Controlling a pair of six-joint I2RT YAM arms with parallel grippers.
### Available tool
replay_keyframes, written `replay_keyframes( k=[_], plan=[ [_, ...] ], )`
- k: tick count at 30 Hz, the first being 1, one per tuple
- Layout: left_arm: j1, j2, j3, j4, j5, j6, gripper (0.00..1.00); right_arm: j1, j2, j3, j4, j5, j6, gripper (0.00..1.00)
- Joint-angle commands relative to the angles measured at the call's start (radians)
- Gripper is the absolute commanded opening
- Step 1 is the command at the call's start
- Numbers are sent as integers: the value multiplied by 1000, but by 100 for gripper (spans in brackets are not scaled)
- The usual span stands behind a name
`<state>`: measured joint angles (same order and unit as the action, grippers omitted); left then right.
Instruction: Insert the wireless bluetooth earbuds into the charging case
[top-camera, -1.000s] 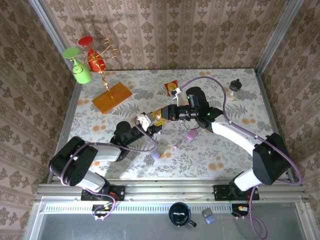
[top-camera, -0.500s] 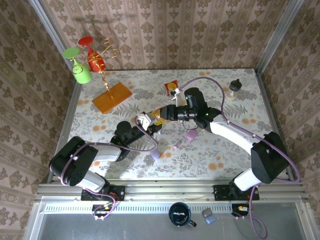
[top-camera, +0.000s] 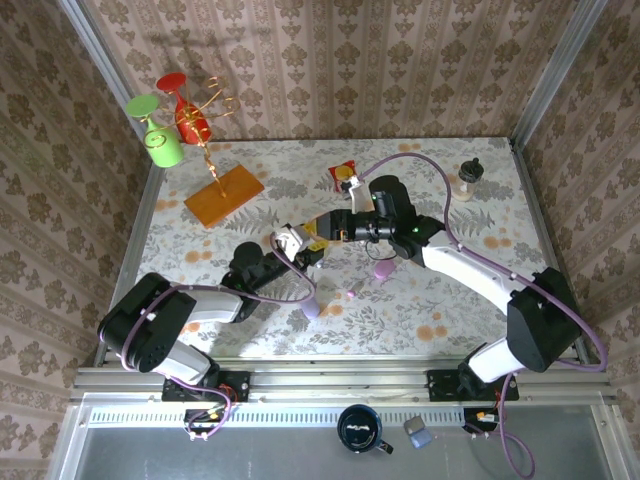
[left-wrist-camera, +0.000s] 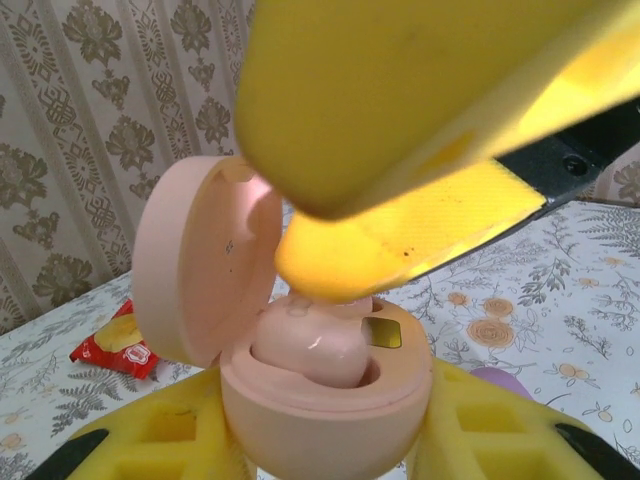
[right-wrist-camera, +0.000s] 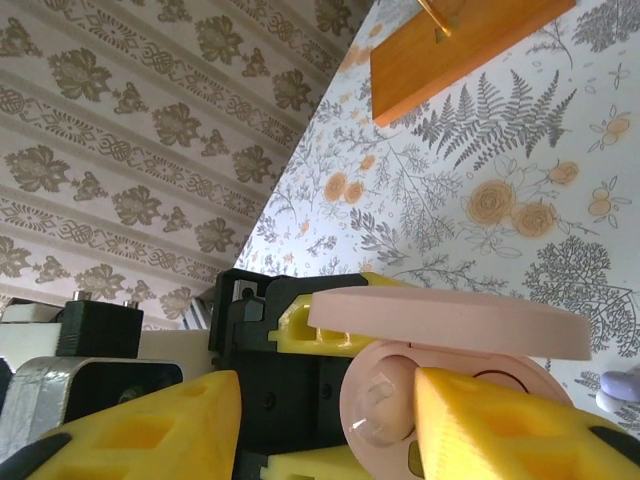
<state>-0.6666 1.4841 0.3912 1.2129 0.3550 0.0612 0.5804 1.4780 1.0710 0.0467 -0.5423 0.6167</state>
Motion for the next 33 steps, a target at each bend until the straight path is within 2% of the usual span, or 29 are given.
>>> replay_keyframes(
  k=[1,4,9,13,17,23,27,33],
  plan=[
    [0,-7,13,70,24,13,18,-5,-50,-11,-9,30,-46,55],
    [3,-6,5,70,24,20,18,-5,-77,-22,-2,1,-78,59],
    [14,-10,-18,68,40,59,18,0,-155,-18,-32,-30,-164,60],
    [15,-20,-31,69,35,81,18,2,-173,26,-103,2,-203,59],
    [16,-29,-36,65,78,104,19,2,-97,130,-242,40,-236,60],
    [22,-38,-48,65,117,99,19,2,34,233,-332,42,-259,59],
    [22,-47,-51,65,107,83,19,2,49,237,-358,28,-281,59],
    [38,-61,-40,73,50,-28,19,-1,4,194,-372,16,-308,59]
  ],
)
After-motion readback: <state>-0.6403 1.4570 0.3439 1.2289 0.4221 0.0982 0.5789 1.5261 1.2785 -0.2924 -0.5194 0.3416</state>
